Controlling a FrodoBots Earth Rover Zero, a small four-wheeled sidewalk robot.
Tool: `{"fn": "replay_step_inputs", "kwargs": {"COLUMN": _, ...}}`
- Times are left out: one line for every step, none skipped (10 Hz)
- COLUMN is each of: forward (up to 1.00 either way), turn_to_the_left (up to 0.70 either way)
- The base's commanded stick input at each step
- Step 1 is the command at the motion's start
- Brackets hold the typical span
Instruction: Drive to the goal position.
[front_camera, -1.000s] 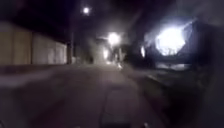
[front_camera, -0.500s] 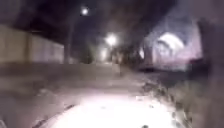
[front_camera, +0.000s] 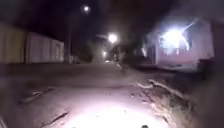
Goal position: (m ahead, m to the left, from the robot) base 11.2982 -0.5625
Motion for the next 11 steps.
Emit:
{"fn": "replay_step_inputs", "kwargs": {"forward": 0.7, "turn_to_the_left": -0.02}}
{"fn": "replay_step_inputs", "kwargs": {"forward": 0.7, "turn_to_the_left": 0.0}}
{"fn": "replay_step_inputs", "kwargs": {"forward": 0.7, "turn_to_the_left": 0.0}}
{"fn": "replay_step_inputs", "kwargs": {"forward": 0.7, "turn_to_the_left": 0.0}}
{"fn": "replay_step_inputs", "kwargs": {"forward": 0.7, "turn_to_the_left": 0.0}}
{"fn": "replay_step_inputs", "kwargs": {"forward": 0.7, "turn_to_the_left": 0.0}}
{"fn": "replay_step_inputs", "kwargs": {"forward": 0.7, "turn_to_the_left": 0.0}}
{"fn": "replay_step_inputs", "kwargs": {"forward": 0.7, "turn_to_the_left": 0.0}}
{"fn": "replay_step_inputs", "kwargs": {"forward": 0.7, "turn_to_the_left": 0.0}}
{"fn": "replay_step_inputs", "kwargs": {"forward": 0.7, "turn_to_the_left": 0.0}}
{"fn": "replay_step_inputs", "kwargs": {"forward": 0.7, "turn_to_the_left": 0.0}}
